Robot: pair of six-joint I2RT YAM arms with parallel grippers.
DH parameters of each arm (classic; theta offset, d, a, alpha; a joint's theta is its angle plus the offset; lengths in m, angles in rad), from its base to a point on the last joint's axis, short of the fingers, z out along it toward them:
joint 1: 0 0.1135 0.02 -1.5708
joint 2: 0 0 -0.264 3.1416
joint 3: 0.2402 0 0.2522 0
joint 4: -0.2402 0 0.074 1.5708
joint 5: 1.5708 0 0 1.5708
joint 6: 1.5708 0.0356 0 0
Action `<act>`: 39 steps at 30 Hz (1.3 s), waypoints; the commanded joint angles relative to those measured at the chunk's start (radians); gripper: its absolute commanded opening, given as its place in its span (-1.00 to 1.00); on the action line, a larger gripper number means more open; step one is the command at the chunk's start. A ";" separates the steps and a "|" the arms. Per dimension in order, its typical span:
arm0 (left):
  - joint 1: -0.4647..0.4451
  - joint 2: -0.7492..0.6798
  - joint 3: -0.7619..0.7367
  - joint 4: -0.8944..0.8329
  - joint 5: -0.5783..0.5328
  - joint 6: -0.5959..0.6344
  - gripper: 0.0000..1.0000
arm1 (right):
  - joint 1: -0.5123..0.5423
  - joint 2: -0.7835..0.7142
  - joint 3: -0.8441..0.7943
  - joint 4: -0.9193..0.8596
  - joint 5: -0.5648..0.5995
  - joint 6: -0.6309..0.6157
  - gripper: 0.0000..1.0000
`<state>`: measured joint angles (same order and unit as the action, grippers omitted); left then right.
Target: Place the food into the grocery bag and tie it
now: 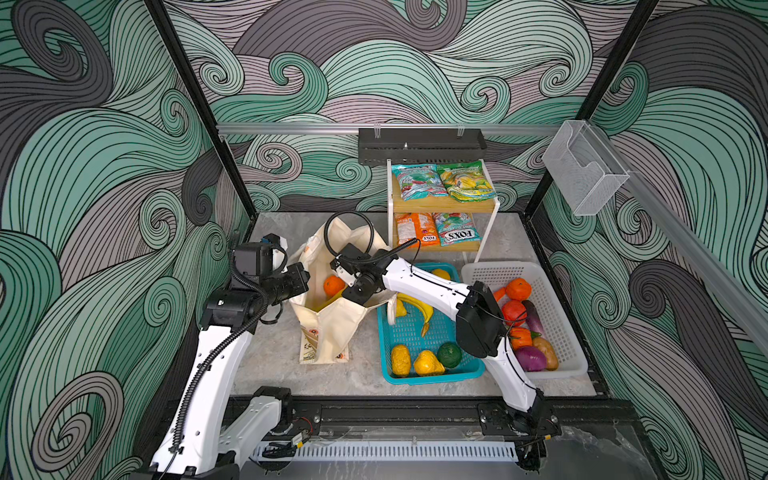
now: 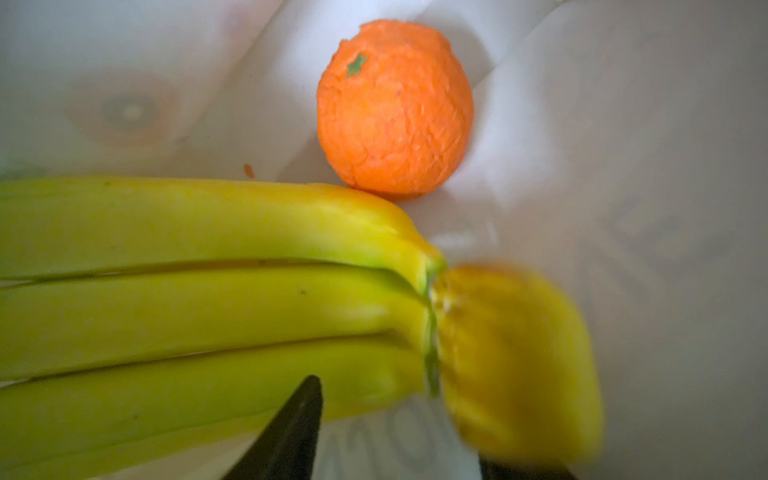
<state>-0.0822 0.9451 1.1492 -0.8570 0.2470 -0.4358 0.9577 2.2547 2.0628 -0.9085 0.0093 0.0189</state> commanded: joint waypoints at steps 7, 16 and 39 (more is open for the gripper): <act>-0.007 -0.005 0.020 0.034 -0.049 0.021 -1.00 | 0.001 -0.221 -0.018 -0.038 -0.019 0.098 0.68; -0.007 -0.017 0.021 0.023 -0.060 0.022 -1.00 | -0.004 -0.409 -0.138 0.036 0.035 0.165 0.99; -0.006 -0.021 0.016 0.045 -0.019 0.003 -1.00 | -0.134 -0.645 -0.647 0.481 -0.230 0.471 -0.42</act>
<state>-0.0822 0.9382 1.1488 -0.8673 0.2020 -0.4274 0.7994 1.5906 1.3884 -0.4732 -0.1917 0.4736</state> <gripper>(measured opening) 0.056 0.334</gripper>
